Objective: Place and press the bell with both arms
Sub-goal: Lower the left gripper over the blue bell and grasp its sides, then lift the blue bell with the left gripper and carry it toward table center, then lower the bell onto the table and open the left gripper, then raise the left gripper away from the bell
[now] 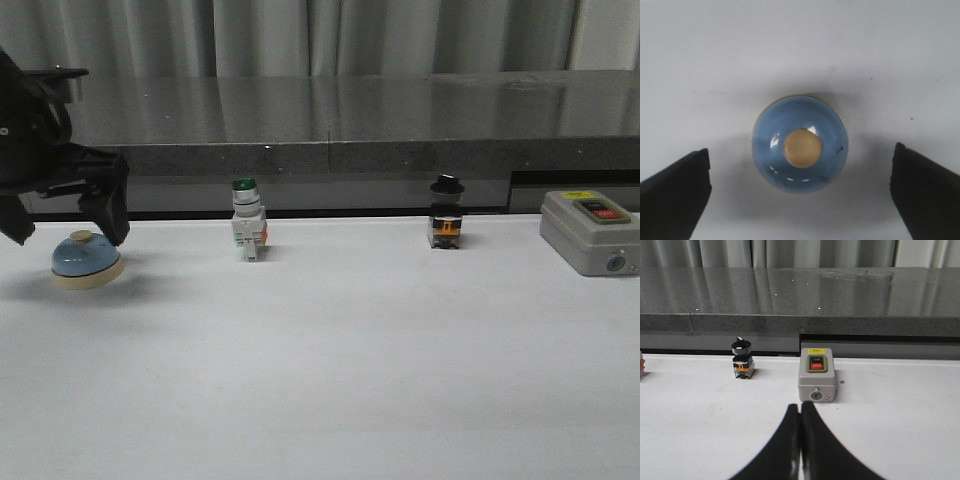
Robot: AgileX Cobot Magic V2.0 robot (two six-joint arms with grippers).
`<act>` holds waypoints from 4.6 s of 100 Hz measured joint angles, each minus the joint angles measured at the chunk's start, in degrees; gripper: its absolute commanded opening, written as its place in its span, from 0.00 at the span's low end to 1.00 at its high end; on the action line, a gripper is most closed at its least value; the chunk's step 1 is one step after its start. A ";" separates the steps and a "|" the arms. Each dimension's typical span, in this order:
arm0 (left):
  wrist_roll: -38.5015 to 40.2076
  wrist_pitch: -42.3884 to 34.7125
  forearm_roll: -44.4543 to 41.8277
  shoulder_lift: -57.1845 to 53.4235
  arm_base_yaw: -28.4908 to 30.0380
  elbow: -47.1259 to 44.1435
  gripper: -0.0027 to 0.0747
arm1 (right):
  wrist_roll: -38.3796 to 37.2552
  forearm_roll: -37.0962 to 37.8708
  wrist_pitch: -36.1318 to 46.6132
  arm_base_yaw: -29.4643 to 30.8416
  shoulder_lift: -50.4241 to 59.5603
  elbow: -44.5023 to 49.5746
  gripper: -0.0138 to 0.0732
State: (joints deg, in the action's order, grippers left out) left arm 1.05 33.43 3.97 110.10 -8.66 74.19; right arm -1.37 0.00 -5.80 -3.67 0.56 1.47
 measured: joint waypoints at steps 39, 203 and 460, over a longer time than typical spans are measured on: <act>0.00 -2.39 -0.08 5.44 0.00 2.34 0.93 | 0.00 0.00 0.00 0.00 0.00 0.00 0.08; -0.43 1.09 0.02 -9.18 -24.07 3.27 0.22 | 0.00 0.00 0.00 0.00 0.00 0.00 0.08; -0.64 -7.00 2.81 -26.18 -19.34 -8.57 0.93 | 0.00 0.00 0.00 0.03 0.00 0.00 0.08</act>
State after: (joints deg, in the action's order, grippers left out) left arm 0.40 26.43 6.78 83.92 -28.00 65.62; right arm -1.37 0.00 -5.80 -3.64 0.56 1.47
